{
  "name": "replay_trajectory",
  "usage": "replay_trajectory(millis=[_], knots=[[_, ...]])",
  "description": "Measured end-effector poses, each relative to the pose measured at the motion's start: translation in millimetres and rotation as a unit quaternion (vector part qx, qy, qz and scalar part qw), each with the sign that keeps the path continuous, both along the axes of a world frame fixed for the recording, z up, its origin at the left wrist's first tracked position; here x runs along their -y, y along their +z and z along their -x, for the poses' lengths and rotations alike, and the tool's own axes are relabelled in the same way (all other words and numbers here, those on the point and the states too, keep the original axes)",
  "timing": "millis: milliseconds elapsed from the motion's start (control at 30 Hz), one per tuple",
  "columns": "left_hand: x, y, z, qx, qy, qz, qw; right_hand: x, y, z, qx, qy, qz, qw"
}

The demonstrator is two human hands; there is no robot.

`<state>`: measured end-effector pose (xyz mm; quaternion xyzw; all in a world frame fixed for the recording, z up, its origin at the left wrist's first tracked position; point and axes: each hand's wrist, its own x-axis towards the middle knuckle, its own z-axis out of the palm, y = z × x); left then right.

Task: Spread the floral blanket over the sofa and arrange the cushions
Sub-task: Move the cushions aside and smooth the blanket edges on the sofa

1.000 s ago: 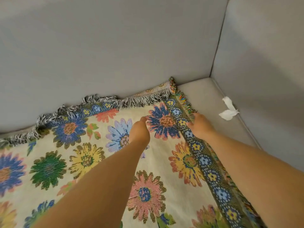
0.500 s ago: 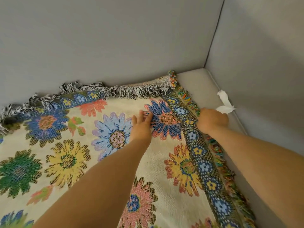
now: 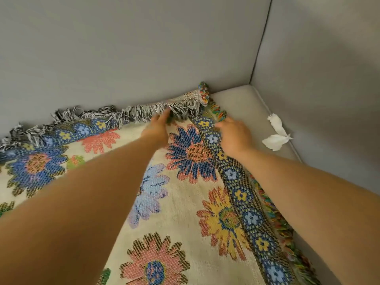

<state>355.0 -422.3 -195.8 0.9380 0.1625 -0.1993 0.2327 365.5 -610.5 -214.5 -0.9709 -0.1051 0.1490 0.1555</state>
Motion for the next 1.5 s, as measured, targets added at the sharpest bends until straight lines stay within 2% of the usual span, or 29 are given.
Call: replay_trajectory(millis=[67, 133, 233, 300, 400, 500, 567, 600, 667, 700, 733, 800, 867, 967, 1033, 1100, 1200, 1300, 1400, 1500], knots=[[8.8, 8.8, -19.8, 0.047, -0.002, 0.035, 0.998, 20.7, 3.4, -3.6, 0.074, 0.007, 0.043, 0.996], [32.5, 16.6, -27.0, 0.084, -0.028, 0.057, 0.994, 50.7, 7.3, -9.2, 0.099, -0.034, 0.08, 0.991], [69.7, 11.7, -10.9, 0.094, -0.088, 0.045, 0.991, 79.4, 1.7, -5.9, 0.032, -0.095, 0.146, 0.984], [85.3, 6.1, 2.7, 0.079, -0.084, 0.058, 0.992, 82.3, -12.7, 2.9, -0.025, -0.13, 0.137, 0.982], [93.3, 3.1, 10.3, 0.039, -0.059, 0.08, 0.994, 82.5, -18.3, 8.7, -0.017, -0.183, 0.105, 0.977], [94.4, 1.4, 17.1, -0.003, 0.009, 0.15, 0.989, 75.8, -11.0, 4.7, -0.037, -0.244, 0.03, 0.969], [96.7, 9.0, 25.5, -0.023, 0.083, 0.213, 0.973, 60.7, -3.5, 2.7, -0.089, -0.3, -0.087, 0.946], [99.8, 14.9, 31.0, -0.035, 0.118, 0.245, 0.962, 48.2, 7.4, 2.6, -0.13, -0.341, -0.178, 0.914], [106.3, 36.4, 43.2, -0.053, 0.19, 0.329, 0.923, 16.9, 37.6, 6.3, -0.199, -0.398, -0.348, 0.825], [109.3, 52.1, 48.4, -0.055, 0.222, 0.381, 0.896, 2.3, 54.2, 10.6, -0.219, -0.408, -0.405, 0.789], [112.0, 64.1, 50.9, -0.059, 0.249, 0.433, 0.864, -8.5, 65.6, 16.9, -0.231, -0.403, -0.441, 0.768], [97.5, 102.5, 59.3, -0.054, 0.316, 0.508, 0.8, -35.4, 107.3, 38.3, -0.238, -0.364, -0.454, 0.777], [79.6, 138.9, 72.0, -0.015, 0.359, 0.522, 0.774, -54.6, 142.1, 62.4, -0.226, -0.319, -0.45, 0.803], [51.3, 192.8, 103.1, 0.025, 0.391, 0.51, 0.766, -83.4, 203.0, 99.5, -0.215, -0.279, -0.429, 0.832], [31.1, 231.4, 126.3, 0.052, 0.429, 0.507, 0.746, -102.1, 244.0, 125.9, -0.217, -0.236, -0.418, 0.85], [-1.4, 269.9, 154.1, 0.088, 0.476, 0.499, 0.719, -127.6, 289.1, 153.3, -0.201, -0.138, -0.383, 0.891], [-46.3, 317.9, 189.6, 0.13, 0.529, 0.452, 0.706, -163.6, 342.7, 188.0, -0.147, -0.02, -0.338, 0.929], [-105.7, 363.5, 243.6, 0.17, 0.563, 0.378, 0.715, -220.7, 391.2, 234.0, -0.117, 0.053, -0.316, 0.94], [-170.5, 398.1, 311.2, 0.222, 0.605, 0.35, 0.68, -280.8, 425.5, 286.9, -0.104, 0.106, -0.31, 0.939], [-250.2, 430.2, 412.7, 0.239, 0.62, 0.31, 0.68, -350.7, 449.7, 355.6, -0.128, 0.154, -0.295, 0.934]])
